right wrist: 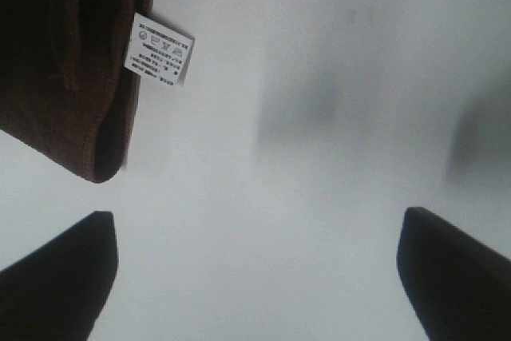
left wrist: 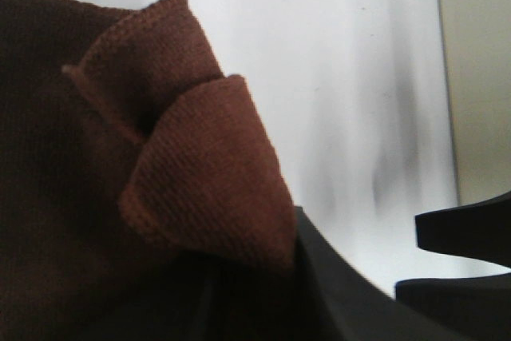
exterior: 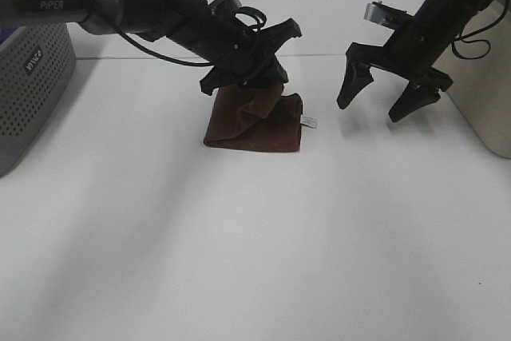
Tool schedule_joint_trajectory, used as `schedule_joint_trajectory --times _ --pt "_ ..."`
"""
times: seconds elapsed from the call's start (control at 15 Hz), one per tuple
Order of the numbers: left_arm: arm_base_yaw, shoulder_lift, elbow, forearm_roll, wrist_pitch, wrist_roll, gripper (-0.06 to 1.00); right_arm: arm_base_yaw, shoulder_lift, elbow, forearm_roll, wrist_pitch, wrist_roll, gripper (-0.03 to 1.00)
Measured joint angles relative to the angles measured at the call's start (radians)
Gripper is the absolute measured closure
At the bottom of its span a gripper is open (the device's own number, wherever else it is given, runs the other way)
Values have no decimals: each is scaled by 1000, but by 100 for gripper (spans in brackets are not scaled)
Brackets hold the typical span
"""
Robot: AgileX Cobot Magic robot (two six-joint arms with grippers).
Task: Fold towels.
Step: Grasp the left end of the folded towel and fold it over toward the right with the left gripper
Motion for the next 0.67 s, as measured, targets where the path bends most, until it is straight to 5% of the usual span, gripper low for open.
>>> schedule_joint_trajectory --times 0.13,0.4,0.67 --pt "-4 0 0 -27 1 14 64 0 0 0 1 0 0 6" --pt "-4 0 0 -32 17 83 24 0 0 0 1 0 0 6" --pt "39 -43 0 44 94 128 17 0 0 0 117 0 -31 6"
